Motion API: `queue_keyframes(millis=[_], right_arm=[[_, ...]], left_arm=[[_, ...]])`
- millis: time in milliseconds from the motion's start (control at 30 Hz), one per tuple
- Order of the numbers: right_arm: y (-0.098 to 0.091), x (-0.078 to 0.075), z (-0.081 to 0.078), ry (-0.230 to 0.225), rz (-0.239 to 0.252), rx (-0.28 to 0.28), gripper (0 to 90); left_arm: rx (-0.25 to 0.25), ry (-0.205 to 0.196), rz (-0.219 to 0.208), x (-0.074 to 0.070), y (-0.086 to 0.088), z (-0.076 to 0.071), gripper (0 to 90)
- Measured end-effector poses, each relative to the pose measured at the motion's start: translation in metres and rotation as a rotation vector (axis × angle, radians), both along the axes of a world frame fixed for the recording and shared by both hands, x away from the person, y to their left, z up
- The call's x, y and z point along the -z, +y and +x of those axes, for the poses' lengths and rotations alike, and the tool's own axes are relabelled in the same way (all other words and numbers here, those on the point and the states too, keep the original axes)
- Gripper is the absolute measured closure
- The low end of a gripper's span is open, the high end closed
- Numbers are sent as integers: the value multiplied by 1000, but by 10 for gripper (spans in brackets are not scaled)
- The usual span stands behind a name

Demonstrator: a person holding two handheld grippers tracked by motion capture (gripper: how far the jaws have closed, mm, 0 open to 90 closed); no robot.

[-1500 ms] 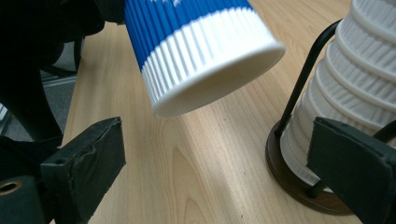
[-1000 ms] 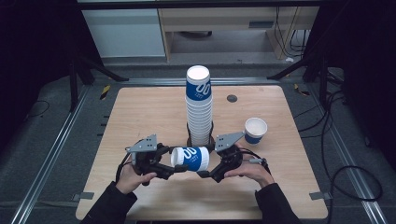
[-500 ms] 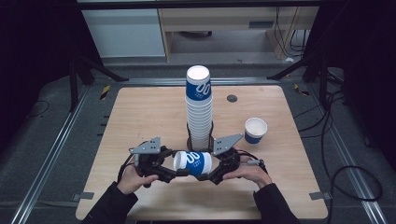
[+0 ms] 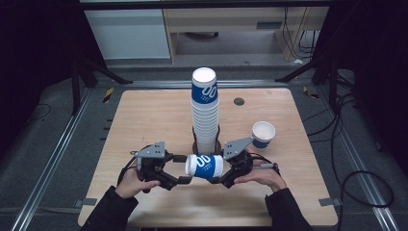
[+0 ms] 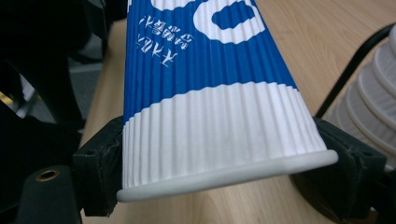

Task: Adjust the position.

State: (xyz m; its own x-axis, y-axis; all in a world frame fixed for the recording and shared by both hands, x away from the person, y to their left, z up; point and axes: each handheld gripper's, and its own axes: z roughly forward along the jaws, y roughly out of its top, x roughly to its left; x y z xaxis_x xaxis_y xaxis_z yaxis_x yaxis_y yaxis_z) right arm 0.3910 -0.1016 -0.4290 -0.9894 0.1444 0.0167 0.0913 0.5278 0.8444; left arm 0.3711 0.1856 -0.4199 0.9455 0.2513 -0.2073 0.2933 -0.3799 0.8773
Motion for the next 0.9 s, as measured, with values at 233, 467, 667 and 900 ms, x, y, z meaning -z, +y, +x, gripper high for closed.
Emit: queue_keyframes(millis=[233,467,667,900], right_arm=[[11,12,-2,-18,-128,-11,160],[26,19,-6,-18,-168,-49,159],[33,21,-9,-23,-191,-62,159],[35,23,-9,-31,-208,-69,158]], left_arm=[[6,-7,145,13,-10,1,165],[33,-6,208,20,-19,0,175],[42,-16,249,24,-25,-2,206],[55,-19,259,25,-27,-3,237]])
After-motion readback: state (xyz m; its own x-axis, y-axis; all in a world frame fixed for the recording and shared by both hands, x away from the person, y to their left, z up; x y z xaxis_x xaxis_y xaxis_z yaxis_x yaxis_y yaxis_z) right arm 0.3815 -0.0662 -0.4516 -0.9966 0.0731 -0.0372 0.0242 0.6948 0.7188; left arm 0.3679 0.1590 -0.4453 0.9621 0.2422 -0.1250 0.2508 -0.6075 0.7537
